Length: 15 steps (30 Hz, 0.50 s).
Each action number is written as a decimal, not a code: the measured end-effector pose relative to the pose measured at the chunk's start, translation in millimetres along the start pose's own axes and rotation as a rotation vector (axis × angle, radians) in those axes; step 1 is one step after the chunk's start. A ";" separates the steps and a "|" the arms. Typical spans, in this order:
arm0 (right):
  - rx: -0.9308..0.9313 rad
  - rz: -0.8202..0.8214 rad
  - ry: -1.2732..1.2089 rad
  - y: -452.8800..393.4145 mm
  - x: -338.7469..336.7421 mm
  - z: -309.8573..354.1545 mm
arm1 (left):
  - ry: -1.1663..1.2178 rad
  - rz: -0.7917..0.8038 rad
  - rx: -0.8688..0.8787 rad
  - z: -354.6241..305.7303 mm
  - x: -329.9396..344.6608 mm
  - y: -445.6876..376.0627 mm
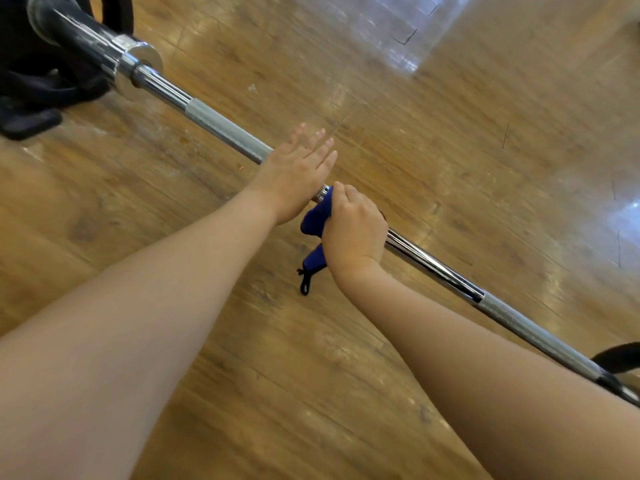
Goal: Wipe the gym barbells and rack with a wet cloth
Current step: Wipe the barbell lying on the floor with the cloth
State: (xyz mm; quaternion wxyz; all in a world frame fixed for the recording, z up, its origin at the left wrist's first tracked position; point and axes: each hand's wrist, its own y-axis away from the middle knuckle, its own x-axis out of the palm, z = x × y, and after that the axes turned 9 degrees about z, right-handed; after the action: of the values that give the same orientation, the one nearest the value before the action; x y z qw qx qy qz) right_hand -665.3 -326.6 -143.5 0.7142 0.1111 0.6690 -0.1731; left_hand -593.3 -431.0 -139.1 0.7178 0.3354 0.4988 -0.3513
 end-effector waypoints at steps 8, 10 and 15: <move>-0.132 -0.223 0.072 30.4 5.4 -48.2 | 0.100 -0.053 -0.036 -2.4 6.8 -2.7; -0.088 -0.203 0.066 35.1 5.5 -51.9 | 0.103 -0.070 -0.058 -2.1 7.6 -2.6; 0.067 -0.156 -0.060 17.8 6.5 -24.5 | 0.098 0.014 -0.040 -1.4 -1.3 -3.7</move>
State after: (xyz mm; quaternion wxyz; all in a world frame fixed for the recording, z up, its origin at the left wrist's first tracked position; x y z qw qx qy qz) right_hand -680.4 -301.4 -153.2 0.7142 0.0772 0.6479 -0.2536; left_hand -597.4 -431.7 -138.8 0.7015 0.3416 0.5379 -0.3192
